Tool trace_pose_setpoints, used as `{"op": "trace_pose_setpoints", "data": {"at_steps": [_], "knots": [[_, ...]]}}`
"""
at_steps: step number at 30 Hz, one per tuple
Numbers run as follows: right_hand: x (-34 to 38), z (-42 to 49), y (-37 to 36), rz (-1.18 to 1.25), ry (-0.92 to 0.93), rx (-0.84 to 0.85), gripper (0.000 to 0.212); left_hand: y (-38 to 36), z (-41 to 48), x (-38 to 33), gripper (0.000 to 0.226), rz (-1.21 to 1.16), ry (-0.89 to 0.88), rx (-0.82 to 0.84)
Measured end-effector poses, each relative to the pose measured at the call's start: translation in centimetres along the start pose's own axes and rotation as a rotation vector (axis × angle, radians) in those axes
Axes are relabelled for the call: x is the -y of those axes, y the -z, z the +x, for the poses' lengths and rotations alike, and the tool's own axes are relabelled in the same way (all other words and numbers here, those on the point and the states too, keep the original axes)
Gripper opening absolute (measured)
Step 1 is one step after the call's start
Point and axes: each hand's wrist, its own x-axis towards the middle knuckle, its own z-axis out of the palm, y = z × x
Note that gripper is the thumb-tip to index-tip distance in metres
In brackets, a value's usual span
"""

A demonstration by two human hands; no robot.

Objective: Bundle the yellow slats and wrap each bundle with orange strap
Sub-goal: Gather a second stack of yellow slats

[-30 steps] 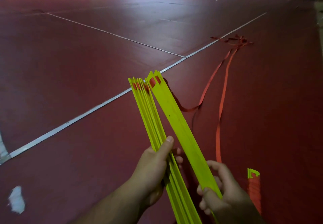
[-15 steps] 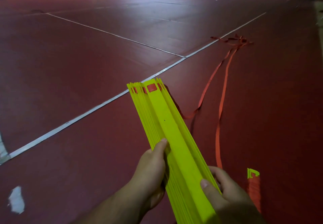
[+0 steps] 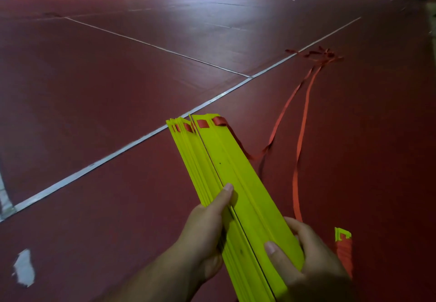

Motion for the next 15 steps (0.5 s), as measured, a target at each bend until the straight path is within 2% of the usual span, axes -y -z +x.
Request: {"op": "trace_pose_setpoints", "data": {"at_steps": [4,7,9,11,12,14,15], "knots": [[0.44,-0.37,0.06,-0.017,-0.007,0.180,0.073,-0.08,0.02,-0.14,0.052,-0.063,0.054,-0.013],[0.38,-0.41,0.03,-0.028,-0.015,0.244,0.082,0.02,0.13,-0.09,0.061,-0.071,0.077,-0.013],[0.04,-0.23,0.20,-0.041,-0.029,0.282,0.096,0.13,0.27,0.02,0.064,-0.062,0.075,-0.014],[-0.24,-0.05,0.39,-0.042,-0.053,0.304,0.099,0.13,0.35,0.05,0.064,-0.054,0.068,-0.007],[-0.23,0.12,0.41,-0.055,-0.058,0.320,0.090,0.14,0.38,0.04,0.063,-0.046,0.064,-0.008],[0.21,0.27,0.64,-0.113,-0.066,0.323,0.044,0.13,0.49,-0.04,0.058,-0.036,0.057,-0.006],[0.22,0.33,0.75,-0.118,-0.080,0.289,0.031,0.09,0.52,-0.10,0.055,-0.025,0.053,-0.004]]}}
